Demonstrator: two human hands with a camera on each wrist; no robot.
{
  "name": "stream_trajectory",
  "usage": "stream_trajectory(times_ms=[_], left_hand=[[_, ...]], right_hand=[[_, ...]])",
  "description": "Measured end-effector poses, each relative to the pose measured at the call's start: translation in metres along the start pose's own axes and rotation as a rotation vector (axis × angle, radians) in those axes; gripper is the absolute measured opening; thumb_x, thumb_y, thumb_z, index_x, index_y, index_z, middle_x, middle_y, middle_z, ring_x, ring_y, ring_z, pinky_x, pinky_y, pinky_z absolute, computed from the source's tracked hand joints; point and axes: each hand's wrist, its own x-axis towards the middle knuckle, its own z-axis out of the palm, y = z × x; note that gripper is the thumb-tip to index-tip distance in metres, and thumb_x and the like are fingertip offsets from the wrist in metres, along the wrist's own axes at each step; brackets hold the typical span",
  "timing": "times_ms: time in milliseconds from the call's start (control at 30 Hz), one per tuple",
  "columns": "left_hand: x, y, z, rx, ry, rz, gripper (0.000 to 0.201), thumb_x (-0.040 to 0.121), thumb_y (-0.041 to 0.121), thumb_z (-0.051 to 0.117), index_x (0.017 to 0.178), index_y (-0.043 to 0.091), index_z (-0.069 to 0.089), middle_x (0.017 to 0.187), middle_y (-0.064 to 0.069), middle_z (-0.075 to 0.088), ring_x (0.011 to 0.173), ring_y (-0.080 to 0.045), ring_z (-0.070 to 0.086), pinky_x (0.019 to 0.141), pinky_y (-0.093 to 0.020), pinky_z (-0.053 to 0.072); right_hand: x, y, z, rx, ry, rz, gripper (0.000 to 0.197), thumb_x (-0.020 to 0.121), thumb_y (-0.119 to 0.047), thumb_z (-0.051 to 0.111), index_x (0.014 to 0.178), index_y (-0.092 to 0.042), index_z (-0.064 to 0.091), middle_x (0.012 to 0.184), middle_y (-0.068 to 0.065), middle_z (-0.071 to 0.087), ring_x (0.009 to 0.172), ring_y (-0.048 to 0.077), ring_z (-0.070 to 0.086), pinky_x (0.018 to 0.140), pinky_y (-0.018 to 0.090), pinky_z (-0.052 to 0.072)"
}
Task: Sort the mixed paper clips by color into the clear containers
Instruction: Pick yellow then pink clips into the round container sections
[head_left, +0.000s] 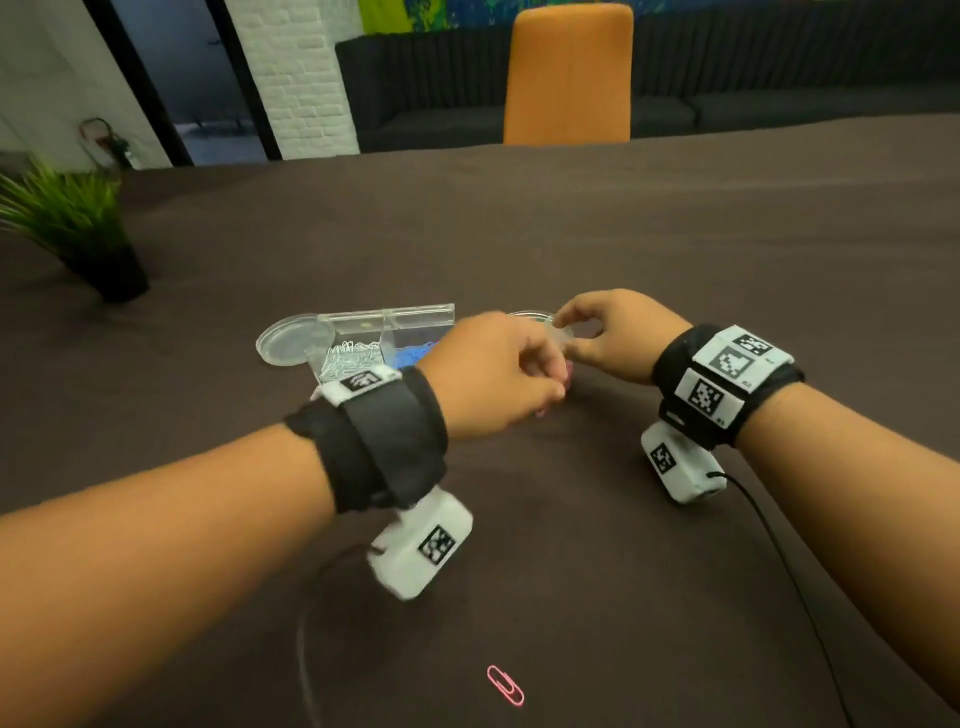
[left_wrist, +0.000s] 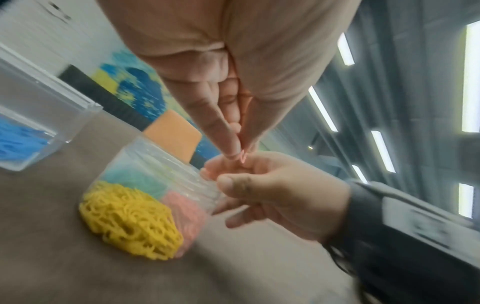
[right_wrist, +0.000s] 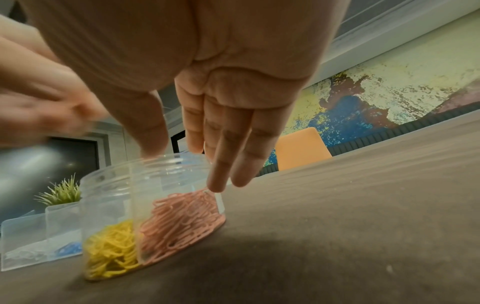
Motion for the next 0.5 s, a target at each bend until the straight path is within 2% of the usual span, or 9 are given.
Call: stream_trajectory(times_ms=[100,233,300,367,433,500], left_hand=[[0.05,-0.011,-0.001,-0.103,0.203,-0.087,0.016,0.079,0.006,0.075,0.072,0.017,0.067,0.067,-0.005,0.072,0.055,-0.015,0.068,0.064,-0.032,0.059],[0.084,-0.027,0.001,0.031,0.159,-0.169,0.013,0.081,0.012,0.073,0.071,0.02,0.07,0.066,0.001,0.073,0.065,-0.013,0.072,0.076,-0.036,0.061],[0.083,-0.03,-0.004,0.057,0.167,-0.169,0.008,0.083,0.014,0.07,0.077,0.02,0.072,0.068,0.003,0.074,0.067,-0.011,0.071,0.078,-0.034,0.06],[0.074,-0.033,-0.012,0.107,0.225,-0.121,0.006,0.084,0.017,0.069,0.084,0.021,0.074,0.072,0.007,0.072,0.072,-0.01,0.069,0.079,-0.03,0.057],[0.058,-0.036,-0.023,0.236,0.229,-0.072,0.008,0.086,0.025,0.069,0.09,0.026,0.075,0.079,0.012,0.068,0.08,-0.01,0.065,0.079,-0.027,0.053],[0.037,-0.04,-0.031,0.39,0.134,-0.034,0.013,0.086,0.037,0.068,0.095,0.031,0.076,0.09,0.012,0.066,0.089,-0.012,0.063,0.082,-0.029,0.05]], right_hand=[[0.001,0.0,0.001,0.053,0.021,0.014,0.044,0.085,-0.038,0.072,0.126,-0.028,0.059,0.129,-0.008,0.061,0.1,0.006,0.054,0.089,0.024,0.04],[-0.001,0.003,-0.003,0.043,-0.009,0.019,0.051,0.085,-0.042,0.071,0.132,-0.029,0.053,0.132,-0.01,0.057,0.101,0.007,0.06,0.092,0.028,0.047],[-0.008,0.005,-0.01,-0.001,0.049,0.013,0.044,0.085,-0.042,0.071,0.124,-0.029,0.056,0.125,-0.007,0.057,0.095,0.01,0.063,0.088,0.031,0.05],[-0.026,0.001,-0.016,-0.108,0.102,-0.053,0.025,0.085,-0.038,0.07,0.105,-0.029,0.058,0.109,-0.008,0.055,0.089,0.012,0.062,0.079,0.029,0.048],[-0.056,-0.015,-0.02,-0.188,0.016,-0.186,0.012,0.085,-0.03,0.069,0.091,-0.03,0.058,0.093,-0.012,0.055,0.083,0.01,0.059,0.072,0.026,0.043],[-0.092,-0.039,-0.016,-0.193,-0.254,-0.347,0.012,0.085,-0.024,0.066,0.093,-0.032,0.064,0.091,-0.014,0.056,0.077,0.002,0.055,0.071,0.025,0.044]])
